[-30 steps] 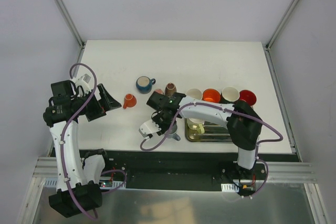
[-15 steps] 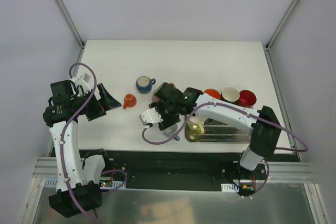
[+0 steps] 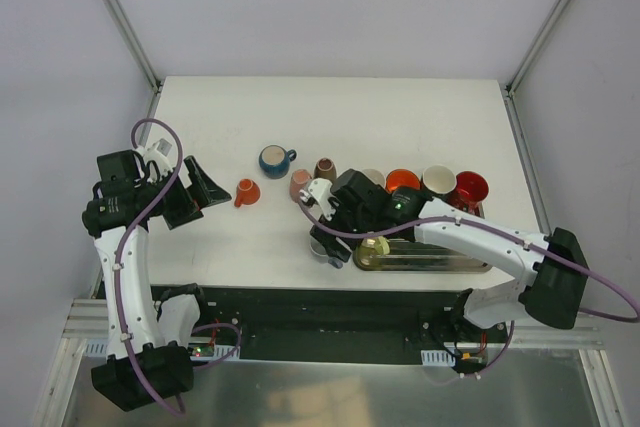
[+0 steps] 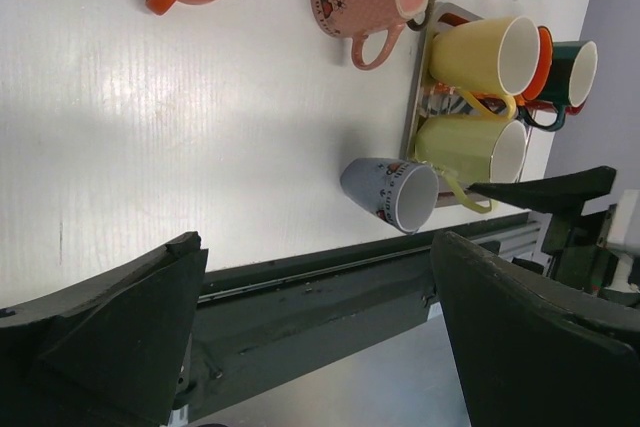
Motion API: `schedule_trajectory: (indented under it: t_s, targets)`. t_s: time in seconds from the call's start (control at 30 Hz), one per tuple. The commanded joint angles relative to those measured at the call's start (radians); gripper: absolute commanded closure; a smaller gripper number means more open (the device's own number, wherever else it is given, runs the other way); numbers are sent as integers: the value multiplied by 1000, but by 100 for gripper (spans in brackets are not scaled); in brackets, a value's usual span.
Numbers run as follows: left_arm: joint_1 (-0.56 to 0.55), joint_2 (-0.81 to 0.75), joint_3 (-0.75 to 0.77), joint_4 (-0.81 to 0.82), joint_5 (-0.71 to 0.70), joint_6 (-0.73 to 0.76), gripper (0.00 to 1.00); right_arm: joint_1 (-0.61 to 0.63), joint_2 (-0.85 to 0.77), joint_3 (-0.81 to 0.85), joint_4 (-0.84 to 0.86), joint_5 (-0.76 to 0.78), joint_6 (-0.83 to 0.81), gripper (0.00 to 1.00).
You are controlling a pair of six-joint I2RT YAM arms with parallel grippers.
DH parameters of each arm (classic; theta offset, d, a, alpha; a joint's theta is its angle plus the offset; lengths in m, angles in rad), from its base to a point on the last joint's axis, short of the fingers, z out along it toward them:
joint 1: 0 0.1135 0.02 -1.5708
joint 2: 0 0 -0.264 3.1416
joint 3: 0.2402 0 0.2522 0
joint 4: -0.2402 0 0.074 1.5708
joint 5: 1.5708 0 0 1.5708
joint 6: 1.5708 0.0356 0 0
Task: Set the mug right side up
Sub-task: Place the cup at the center of the board.
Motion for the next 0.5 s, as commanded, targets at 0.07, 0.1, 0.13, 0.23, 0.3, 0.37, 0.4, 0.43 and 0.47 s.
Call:
schedule_trajectory:
  t_s: [0.07,0.1,0.13,0.23,0.3,0.37,0.4,0.43,0.47]
  targets:
    - [13,1,-13,30,40,-47,0,-29,-18,-66,56,-20,296,27]
    - [15,3,-14,30,40,-46,0,-33,-4,-71,60,-6,323,28]
    - [15,3,-14,32,38,-46,0,-36,8,-75,66,18,351,29]
    - [20,6,-19,36,40,-53,0,-36,53,-78,77,41,422,31]
    - [21,6,-19,41,38,-56,0,-34,80,-72,77,20,422,32]
    - [23,4,-24,44,38,-58,0,-36,109,-60,79,-1,407,33]
    - [24,3,-25,45,38,-59,0,-36,122,-54,76,-3,401,33]
    - [24,1,-27,45,38,-58,0,-36,132,-46,71,-8,397,34]
    - [26,4,-28,47,38,-58,0,-34,136,-42,67,-14,394,33]
